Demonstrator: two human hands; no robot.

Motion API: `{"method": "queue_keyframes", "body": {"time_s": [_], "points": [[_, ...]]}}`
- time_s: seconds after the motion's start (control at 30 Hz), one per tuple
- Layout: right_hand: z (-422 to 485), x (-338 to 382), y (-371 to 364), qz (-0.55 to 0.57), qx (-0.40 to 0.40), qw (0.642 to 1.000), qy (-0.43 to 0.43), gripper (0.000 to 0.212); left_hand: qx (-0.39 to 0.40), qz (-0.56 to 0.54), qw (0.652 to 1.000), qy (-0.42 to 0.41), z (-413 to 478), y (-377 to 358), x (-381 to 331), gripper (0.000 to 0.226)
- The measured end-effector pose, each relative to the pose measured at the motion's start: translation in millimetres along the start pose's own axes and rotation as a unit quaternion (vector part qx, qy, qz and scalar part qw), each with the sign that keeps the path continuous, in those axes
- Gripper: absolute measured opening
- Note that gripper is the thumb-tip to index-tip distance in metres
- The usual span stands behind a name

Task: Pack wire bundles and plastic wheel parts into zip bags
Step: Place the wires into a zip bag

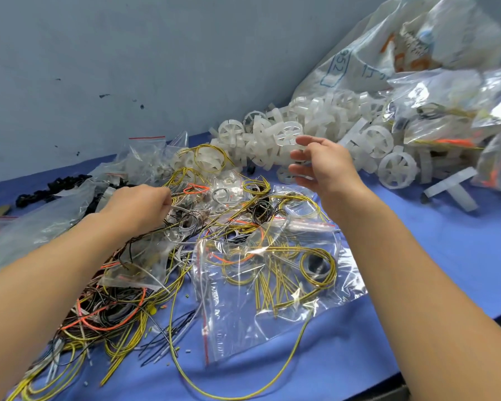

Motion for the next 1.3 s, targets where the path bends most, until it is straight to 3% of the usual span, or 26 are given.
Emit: {"method": "queue_keyframes", "body": {"time_s": [0.37,0.53,0.67,0.73,0.83,0.97,1.07,1.17,1.3], "points": [[1.9,-10.3,-13.8,-0.028,0.021,0.999,-0.013,0.026,-0.160,-0.069,0.984,-0.035,1.3,64.1,-11.1,0.014],[3.3,-12.1,-15.2,-0.026,0.017,0.999,-0.015,0.025,-0.107,-0.092,0.990,0.009,2.7,55.8,-4.2,0.015],[4.7,-15.3,-12.9,-0.034,0.008,0.999,-0.015,0.026,0.040,-0.015,0.997,0.065,5.7,32.8,-4.6,0.027],[5.3,-18.2,-11.9,-0.044,-0.001,0.999,-0.019,0.026,0.022,0.007,0.998,0.051,4.2,34.7,-19.3,0.032],[7.5,-21.0,-9.5,-0.058,-0.013,0.998,-0.022,0.024,-0.047,-0.081,0.995,-0.041,2.0,47.9,-65.6,0.029],[8.8,-22.5,-9.7,-0.066,-0.021,0.997,-0.018,0.023,0.005,-0.206,0.971,-0.121,4.6,46.5,-119.5,0.032],[8.4,-23.0,-9.2,-0.079,-0.019,0.997,-0.003,0.023,-0.009,-0.151,0.969,-0.197,7.1,43.4,-147.9,0.049],[9.4,-22.9,-6.8,-0.087,-0.018,0.996,0.003,0.024,0.001,-0.139,0.971,-0.192,15.2,34.8,-158.9,0.052],[9.8,-21.9,-1.7,-0.106,-0.018,0.994,0.013,0.025,-0.022,-0.186,0.970,-0.156,20.3,35.8,-151.9,0.030]]}}
Point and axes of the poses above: each hand's wrist, its own z-axis towards the middle knuckle, its own y-axis out of the back of the hand, x = y × z, the point moved 6 cm from there along z, towards the middle knuckle, and after that the axes turned 4 degrees about x, right-handed, at the moved point
